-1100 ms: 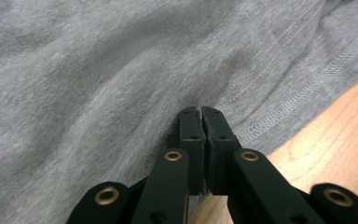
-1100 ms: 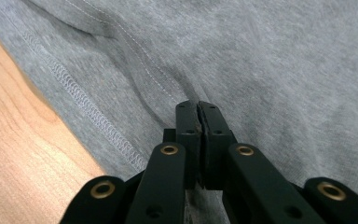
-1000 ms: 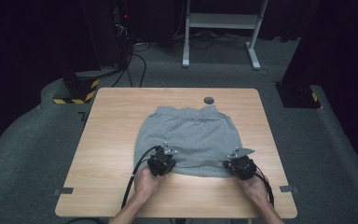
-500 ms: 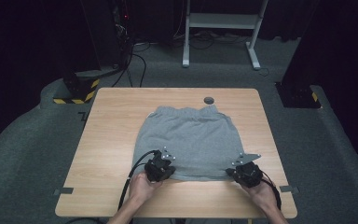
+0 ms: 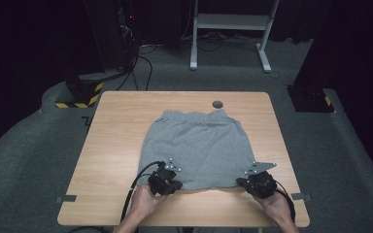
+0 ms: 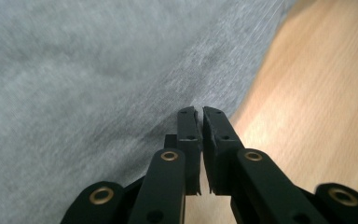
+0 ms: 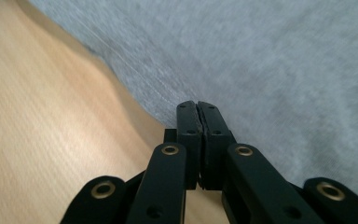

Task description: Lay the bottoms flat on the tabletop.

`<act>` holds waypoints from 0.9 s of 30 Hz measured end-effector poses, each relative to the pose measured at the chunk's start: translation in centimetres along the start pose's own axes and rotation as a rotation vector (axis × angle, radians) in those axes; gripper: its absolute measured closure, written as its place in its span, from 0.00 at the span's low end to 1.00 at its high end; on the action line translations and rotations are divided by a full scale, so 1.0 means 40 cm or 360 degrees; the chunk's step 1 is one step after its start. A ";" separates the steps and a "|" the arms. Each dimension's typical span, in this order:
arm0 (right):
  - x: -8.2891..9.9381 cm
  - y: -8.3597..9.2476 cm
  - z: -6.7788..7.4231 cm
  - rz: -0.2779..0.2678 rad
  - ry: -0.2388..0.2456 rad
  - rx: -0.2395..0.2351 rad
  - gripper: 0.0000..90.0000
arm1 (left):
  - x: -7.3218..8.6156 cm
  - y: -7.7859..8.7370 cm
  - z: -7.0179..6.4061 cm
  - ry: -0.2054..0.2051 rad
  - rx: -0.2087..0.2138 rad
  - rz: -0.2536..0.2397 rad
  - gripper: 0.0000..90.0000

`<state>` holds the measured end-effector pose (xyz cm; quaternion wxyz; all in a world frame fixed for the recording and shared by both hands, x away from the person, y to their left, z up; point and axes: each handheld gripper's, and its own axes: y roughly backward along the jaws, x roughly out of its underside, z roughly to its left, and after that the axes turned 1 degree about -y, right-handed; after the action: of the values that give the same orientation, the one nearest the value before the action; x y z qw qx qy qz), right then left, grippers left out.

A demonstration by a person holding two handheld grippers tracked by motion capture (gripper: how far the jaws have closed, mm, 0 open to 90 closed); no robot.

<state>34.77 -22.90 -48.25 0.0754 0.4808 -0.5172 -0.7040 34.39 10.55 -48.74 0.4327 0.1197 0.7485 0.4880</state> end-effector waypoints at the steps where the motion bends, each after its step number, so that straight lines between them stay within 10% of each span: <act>1: 0.004 -0.004 0.005 0.0031 0.0013 0.0006 0.98 | 0.005 -0.006 -0.002 0.0001 0.0001 0.0026 0.94; 5: 0.024 -0.014 0.011 0.0019 -0.0008 -0.0016 0.89 | 0.025 -0.006 0.002 0.0064 0.0021 -0.0033 0.83; 8: 0.025 0.005 -0.008 -0.0150 -0.0133 -0.0016 0.82 | 0.033 0.025 0.028 0.0222 -0.0020 -0.0245 0.65; 11: 0.014 0.008 -0.027 -0.0267 -0.0276 0.0070 0.77 | 0.040 0.045 0.066 0.0339 -0.0214 -0.0394 0.56; 13: 0.011 -0.009 -0.038 -0.0262 -0.0335 0.0137 0.75 | 0.051 0.038 0.084 0.0339 -0.0403 -0.0377 0.55; 16: 0.026 -0.029 -0.048 -0.0233 -0.0382 0.0222 0.72 | 0.088 0.026 0.104 0.0369 -0.0506 -0.0341 0.56; 27: 0.149 0.026 -0.073 -0.0214 -0.0459 0.0342 0.65 | 0.243 0.095 0.126 0.0475 -0.0538 -0.0491 0.56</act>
<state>33.46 -28.88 -50.98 -0.0984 0.4137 -0.5615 -0.7099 31.51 21.45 -51.50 0.4006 -0.1430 0.7214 0.5465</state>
